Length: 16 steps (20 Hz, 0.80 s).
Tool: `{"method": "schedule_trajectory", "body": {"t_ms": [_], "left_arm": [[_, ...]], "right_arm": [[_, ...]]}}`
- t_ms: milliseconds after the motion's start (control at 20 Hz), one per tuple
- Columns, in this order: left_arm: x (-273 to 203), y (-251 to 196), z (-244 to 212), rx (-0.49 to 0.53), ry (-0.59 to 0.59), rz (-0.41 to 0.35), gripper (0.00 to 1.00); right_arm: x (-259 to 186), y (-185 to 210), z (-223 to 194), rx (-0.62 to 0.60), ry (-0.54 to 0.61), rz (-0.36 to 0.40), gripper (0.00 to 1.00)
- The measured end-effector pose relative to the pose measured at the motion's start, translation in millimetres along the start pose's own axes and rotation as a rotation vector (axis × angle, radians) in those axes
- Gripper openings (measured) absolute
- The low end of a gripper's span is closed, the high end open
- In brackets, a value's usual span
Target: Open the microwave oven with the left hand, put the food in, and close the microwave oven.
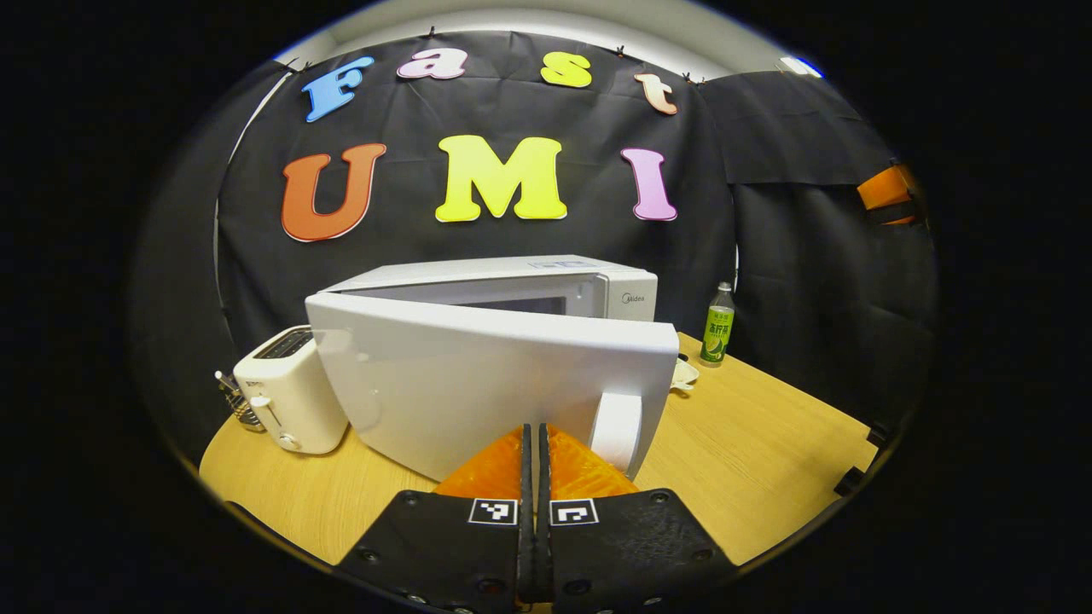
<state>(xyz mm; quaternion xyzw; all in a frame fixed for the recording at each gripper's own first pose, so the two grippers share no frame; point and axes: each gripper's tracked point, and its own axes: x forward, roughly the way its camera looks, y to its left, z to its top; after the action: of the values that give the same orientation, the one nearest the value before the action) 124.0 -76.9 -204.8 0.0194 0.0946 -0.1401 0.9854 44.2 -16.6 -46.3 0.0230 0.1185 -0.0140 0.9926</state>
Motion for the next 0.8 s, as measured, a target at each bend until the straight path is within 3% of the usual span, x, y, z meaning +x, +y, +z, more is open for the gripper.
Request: {"method": "schedule_trajectory", "body": {"t_ms": [100,150,200,250,300,650,700,750,800], "left_arm": [[15,-3,4,-0.004,0.003,-0.007,0.00],[25,-6,4,-0.003,0.007,-0.008,0.00],[32,-8,4,0.001,0.009,-0.009,0.00],[40,-10,6,0.003,0.008,-0.011,0.00],[46,-11,7,0.003,0.009,-0.011,0.00],[90,-22,13,0.020,0.018,-0.019,0.00],[97,-24,15,0.026,0.015,-0.020,0.11],[102,-25,17,0.025,0.012,-0.021,0.00],[111,-25,19,0.026,0.013,-0.016,0.00]], "right_arm": [[5,-5,3,-0.006,0.000,-0.007,1.00],[7,-6,4,-0.006,-0.001,-0.009,0.92],[10,-6,6,-0.005,-0.001,-0.007,1.00],[12,-8,6,-0.006,0.002,-0.009,1.00],[15,-9,5,-0.005,0.004,-0.009,0.92],[21,-16,2,0.004,0.023,-0.014,0.92],[21,-18,2,0.005,0.026,-0.017,1.00],[21,-20,1,0.007,0.029,-0.018,1.00],[21,-21,0,0.014,0.030,-0.020,1.00]]}}
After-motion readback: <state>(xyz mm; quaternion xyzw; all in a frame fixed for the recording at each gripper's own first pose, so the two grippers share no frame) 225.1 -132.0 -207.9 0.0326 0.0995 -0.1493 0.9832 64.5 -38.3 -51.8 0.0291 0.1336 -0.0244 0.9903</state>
